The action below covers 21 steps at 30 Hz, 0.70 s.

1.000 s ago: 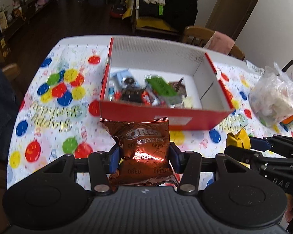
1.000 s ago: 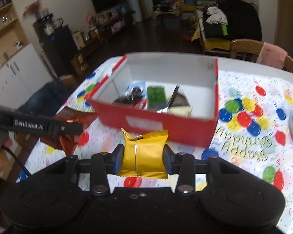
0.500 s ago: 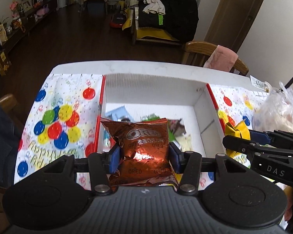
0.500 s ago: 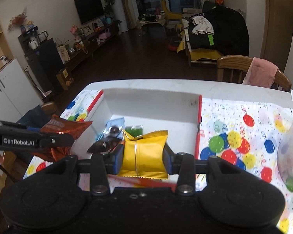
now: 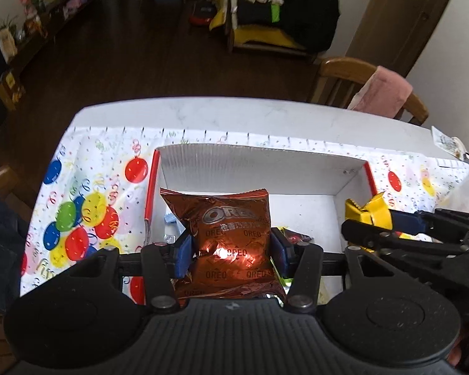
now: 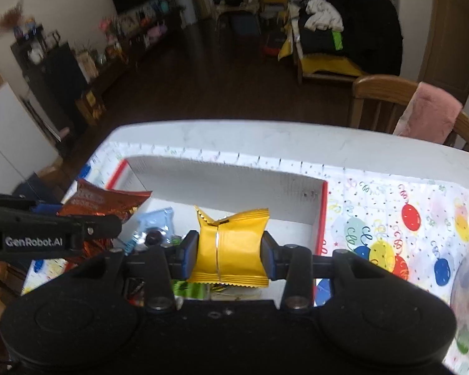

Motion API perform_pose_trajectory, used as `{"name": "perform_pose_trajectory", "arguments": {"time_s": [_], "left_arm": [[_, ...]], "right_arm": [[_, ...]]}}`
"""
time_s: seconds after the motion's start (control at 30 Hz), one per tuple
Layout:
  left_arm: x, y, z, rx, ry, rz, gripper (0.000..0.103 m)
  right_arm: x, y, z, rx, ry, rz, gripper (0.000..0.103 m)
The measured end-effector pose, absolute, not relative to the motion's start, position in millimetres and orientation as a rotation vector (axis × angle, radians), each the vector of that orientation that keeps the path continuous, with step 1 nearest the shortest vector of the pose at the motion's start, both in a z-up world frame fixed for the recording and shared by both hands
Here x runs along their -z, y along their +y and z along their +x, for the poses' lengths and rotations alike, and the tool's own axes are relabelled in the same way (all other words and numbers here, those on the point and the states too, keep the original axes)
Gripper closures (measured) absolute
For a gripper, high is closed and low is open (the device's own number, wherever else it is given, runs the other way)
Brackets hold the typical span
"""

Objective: Organize snacks
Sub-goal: 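Carry Oreo bag with left tool while right tool carries yellow candy into box, then open right tool to drop yellow candy while left tool releases Oreo bag in box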

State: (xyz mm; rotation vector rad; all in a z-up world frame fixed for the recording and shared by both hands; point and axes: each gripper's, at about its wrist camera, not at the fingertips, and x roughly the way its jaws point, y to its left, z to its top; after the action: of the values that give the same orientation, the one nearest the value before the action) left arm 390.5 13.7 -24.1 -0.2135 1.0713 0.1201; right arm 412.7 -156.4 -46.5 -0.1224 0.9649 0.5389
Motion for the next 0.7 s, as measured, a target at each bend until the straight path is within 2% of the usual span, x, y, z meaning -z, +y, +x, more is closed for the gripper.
{"name": "perform_pose_trajectory", "arguments": {"time_s": [0.37, 0.7], "left_arm": [[63, 17, 420, -0.15, 1.211, -0.213, 0.053], [90, 18, 428, -0.15, 1.273, -0.179, 0.053]], "right_arm": [[92, -129, 459, -0.544, 1.125, -0.127, 0.064], [116, -118, 466, -0.542, 1.189, -0.143, 0.063]]}}
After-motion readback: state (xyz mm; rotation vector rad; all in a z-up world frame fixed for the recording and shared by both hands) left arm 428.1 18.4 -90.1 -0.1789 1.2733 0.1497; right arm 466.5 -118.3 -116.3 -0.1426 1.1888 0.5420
